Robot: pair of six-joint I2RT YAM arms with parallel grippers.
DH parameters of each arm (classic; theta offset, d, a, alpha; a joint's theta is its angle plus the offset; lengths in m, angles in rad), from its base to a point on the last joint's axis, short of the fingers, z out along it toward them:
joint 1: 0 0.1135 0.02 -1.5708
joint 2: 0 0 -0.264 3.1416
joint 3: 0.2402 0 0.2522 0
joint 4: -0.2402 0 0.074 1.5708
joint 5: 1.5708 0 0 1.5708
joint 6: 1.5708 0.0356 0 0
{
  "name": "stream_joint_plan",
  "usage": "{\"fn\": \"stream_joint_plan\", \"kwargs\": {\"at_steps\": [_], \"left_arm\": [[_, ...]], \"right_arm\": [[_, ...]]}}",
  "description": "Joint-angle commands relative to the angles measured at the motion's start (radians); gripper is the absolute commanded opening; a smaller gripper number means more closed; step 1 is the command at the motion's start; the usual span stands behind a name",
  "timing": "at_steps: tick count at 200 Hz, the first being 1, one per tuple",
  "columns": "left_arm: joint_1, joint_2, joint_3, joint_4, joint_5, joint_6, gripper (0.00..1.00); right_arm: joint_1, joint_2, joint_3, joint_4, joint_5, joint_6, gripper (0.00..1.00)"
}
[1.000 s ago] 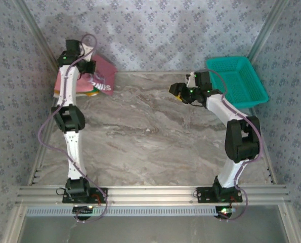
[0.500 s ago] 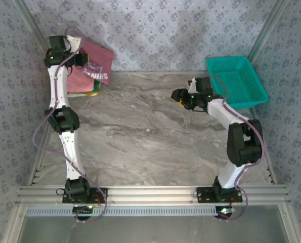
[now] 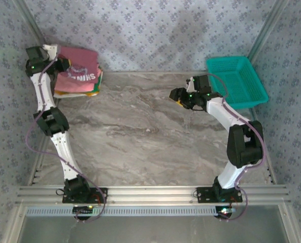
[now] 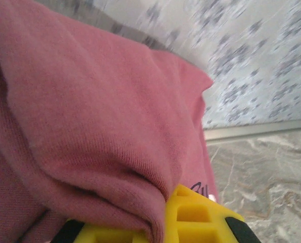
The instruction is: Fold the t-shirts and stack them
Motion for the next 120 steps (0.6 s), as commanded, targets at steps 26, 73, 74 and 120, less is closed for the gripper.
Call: {"fn": "stream_joint_plan", "kwargs": {"at_steps": [26,73,74,120], "left_arm": [[0.053,0.069,0.011,-0.031,-0.062,0.065,0.49],[0.054,-0.073,0.012,-0.051,-0.254,0.051,0.98],[0.053,-0.08,0.012,-0.05,-0.252,0.049,0.98],[-0.02,-0.352,-0.011,-0.096,-0.336,-0.052,0.98]], "right_arm": [[0.012,-0.039,0.069,-0.055,0.025,-0.031,0.6],[0.026,-0.022,0.097,-0.04,0.022,-0.039,0.6],[0.026,-0.022,0.098,-0.039,0.022,-0.039,0.6],[0.028,-0.023,0.129,-0.039,0.057,-0.091,0.63]]}}
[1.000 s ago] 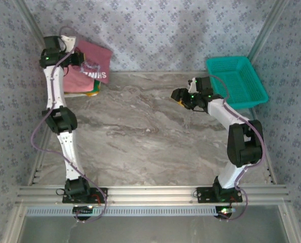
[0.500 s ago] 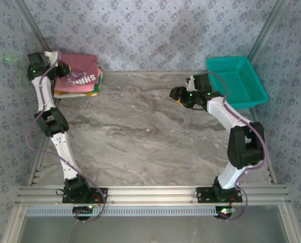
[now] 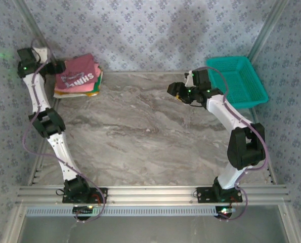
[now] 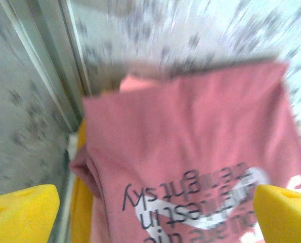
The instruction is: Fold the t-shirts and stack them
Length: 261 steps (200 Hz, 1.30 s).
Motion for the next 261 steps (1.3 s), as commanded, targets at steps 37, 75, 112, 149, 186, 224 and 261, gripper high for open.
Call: {"fn": "stream_joint_plan", "kwargs": {"at_steps": [37,75,112,149,186,224,261], "left_arm": [[-0.149,-0.505,-0.282,-0.188,-0.246,-0.192,0.98],[-0.272,-1.146,-1.435,0.534,-0.352,-0.253,0.98],[-0.297,-1.455,-2.039,0.918,-0.388,-0.242,0.98],[-0.302,-1.372,-2.261,1.05,-0.529,-0.289,0.98],[-0.345,-1.203,-2.365,1.384,-0.55,-0.237,0.98],[-0.358,-1.09,-2.44,1.606,-0.528,-0.215,0.98],[-0.37,-1.045,-2.531,1.809,-0.471,-0.182,0.98]], "right_arm": [[-0.005,-0.106,-0.059,-0.018,0.391,-0.267,1.0],[-0.116,-0.213,-0.255,0.095,0.58,-0.388,1.0],[-0.165,-0.322,-0.477,0.26,0.811,-0.461,1.0],[-0.223,-0.305,-0.689,0.5,0.803,-0.469,1.0],[-0.24,-0.271,-0.722,0.579,0.817,-0.585,1.0],[-0.287,-0.238,-0.816,0.761,0.752,-0.586,1.0],[-0.286,-0.21,-0.972,1.048,0.651,-0.647,1.0]]}}
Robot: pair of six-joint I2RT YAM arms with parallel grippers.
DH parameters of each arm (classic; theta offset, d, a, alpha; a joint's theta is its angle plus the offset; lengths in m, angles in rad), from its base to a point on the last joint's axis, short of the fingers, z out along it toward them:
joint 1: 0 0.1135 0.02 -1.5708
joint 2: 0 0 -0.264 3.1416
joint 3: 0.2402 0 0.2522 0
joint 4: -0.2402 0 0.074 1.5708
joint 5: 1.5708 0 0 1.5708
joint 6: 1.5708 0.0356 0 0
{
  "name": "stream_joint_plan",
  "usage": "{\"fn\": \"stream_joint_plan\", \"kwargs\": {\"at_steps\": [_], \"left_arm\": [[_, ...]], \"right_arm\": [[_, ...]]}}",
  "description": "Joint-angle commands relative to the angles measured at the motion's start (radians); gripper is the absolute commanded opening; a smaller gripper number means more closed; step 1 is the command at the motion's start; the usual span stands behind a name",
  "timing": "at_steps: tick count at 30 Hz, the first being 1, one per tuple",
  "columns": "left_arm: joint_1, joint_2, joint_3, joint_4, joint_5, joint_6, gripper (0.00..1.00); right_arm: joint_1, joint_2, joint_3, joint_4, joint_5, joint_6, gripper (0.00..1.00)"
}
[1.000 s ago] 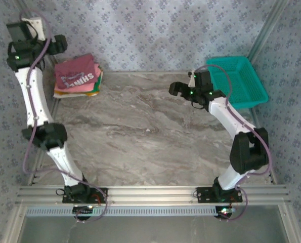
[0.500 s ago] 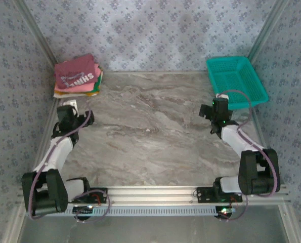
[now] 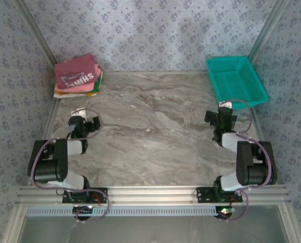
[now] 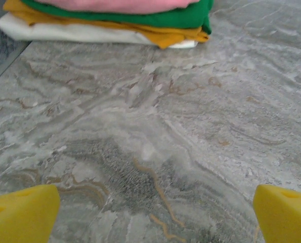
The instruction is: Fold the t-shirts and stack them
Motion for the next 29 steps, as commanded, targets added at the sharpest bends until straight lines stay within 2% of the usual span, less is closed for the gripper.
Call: {"fn": "stream_joint_plan", "kwargs": {"at_steps": [1,5,6,8,10,11,29], "left_arm": [[-0.008,0.004,-0.058,0.206,0.036,0.033,0.98],[-0.02,0.008,-0.096,0.284,0.104,0.076,0.98],[-0.02,0.009,-0.082,0.264,0.109,0.076,0.98],[-0.02,0.015,-0.03,0.174,0.116,0.082,0.98],[-0.02,0.025,0.043,0.047,0.123,0.085,0.98],[-0.011,0.028,0.049,0.036,0.12,0.073,0.98],[-0.001,0.029,0.053,0.031,0.107,0.054,0.98]], "right_arm": [[0.0,0.016,-0.107,0.267,-0.082,-0.06,1.0],[-0.011,0.073,-0.222,0.529,-0.144,-0.066,1.0],[-0.016,0.086,-0.205,0.523,-0.17,-0.066,1.0],[-0.033,0.067,-0.137,0.36,-0.204,-0.061,1.0],[-0.033,0.073,-0.118,0.33,-0.211,-0.065,1.0],[-0.034,0.074,-0.117,0.33,-0.208,-0.066,1.0],[-0.014,0.075,-0.107,0.312,-0.197,-0.087,1.0]]}}
